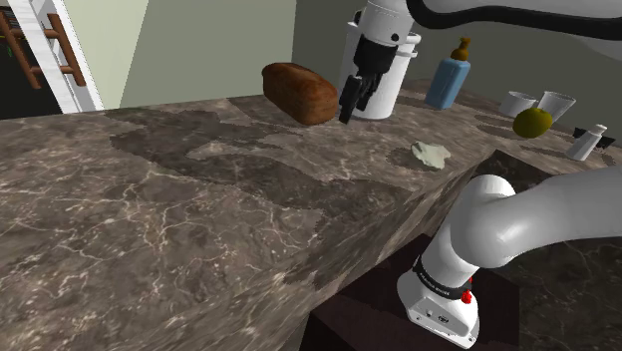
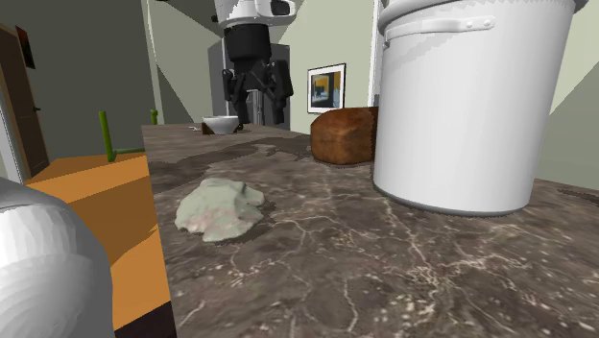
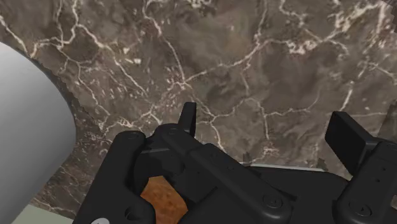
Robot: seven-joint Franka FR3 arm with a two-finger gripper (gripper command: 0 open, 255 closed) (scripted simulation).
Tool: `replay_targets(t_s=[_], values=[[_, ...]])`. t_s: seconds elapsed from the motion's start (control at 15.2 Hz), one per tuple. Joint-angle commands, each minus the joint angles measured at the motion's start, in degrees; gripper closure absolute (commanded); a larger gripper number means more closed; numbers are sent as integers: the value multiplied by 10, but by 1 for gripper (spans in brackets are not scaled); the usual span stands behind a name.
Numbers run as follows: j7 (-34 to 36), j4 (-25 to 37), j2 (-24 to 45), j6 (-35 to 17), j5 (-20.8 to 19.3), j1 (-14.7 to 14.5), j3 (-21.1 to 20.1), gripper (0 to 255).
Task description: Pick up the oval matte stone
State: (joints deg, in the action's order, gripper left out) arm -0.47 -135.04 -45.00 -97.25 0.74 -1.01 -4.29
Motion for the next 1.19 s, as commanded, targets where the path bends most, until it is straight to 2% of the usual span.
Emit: replay_targets(t_s=[0.0, 0.26, 0.53, 0.79, 1.12], values=[[0, 0, 0, 0, 0, 0, 0, 0], [-113, -56, -85, 41, -18, -33, 44, 0], [-230, -96, -165, 94, -53, -60, 96, 0], [-351, -118, -233, 153, -104, -83, 156, 0], [-509, -118, -296, 226, -186, -109, 237, 0]])
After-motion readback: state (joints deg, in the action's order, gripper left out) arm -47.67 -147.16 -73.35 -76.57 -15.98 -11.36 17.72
